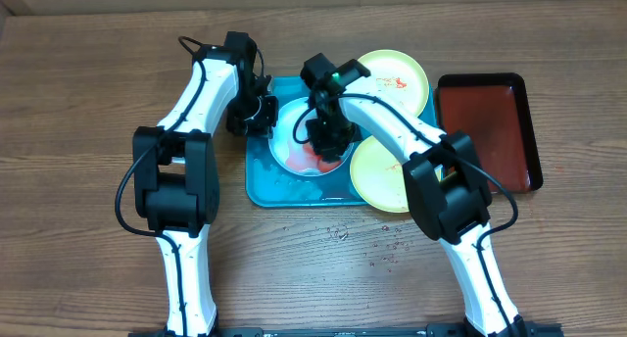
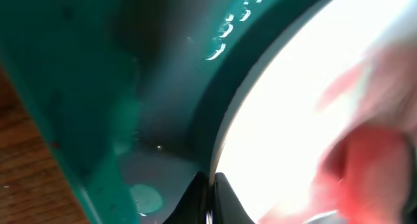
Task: Clean dirty plates on tray and stack at the side
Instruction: 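Scrub the white plate with the sponge while the left gripper holds it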
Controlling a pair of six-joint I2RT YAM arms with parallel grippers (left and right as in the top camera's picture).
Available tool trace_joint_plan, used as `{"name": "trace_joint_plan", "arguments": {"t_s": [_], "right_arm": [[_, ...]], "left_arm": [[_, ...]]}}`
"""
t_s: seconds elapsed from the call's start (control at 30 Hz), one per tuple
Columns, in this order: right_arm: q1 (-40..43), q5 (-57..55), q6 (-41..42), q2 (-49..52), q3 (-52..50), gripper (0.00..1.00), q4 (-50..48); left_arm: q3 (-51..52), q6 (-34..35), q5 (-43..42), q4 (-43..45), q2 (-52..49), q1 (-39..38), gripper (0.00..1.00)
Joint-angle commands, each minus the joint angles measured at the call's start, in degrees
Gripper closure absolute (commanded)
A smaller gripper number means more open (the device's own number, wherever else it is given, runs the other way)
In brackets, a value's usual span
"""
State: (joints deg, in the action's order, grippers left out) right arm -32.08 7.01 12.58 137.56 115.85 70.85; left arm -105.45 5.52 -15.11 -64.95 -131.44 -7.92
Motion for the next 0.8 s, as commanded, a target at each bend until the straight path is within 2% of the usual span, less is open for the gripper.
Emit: {"name": "trace_joint_plan", "arguments": {"t_s": [0.0,0.43,0.77], "right_arm": [[2.12,-13.03,-0.09,0.79,0.04,0.96,-0.31],[2.29,-16.50,8.96,0.81,0.02,0.96,-14.25],[2.14,-13.94,8.87,0.87,-0.02,0.95,-22.62]], "left_arm": [[0.31,-1.31,0.44,-0.22,-0.44,0.33,0.96],[0.31,-2.84,0.48,-1.75,-0.44,0.13,0.96],[0.31,-3.04,0.48,-2.21,-0.44,0.13,0.96]]}}
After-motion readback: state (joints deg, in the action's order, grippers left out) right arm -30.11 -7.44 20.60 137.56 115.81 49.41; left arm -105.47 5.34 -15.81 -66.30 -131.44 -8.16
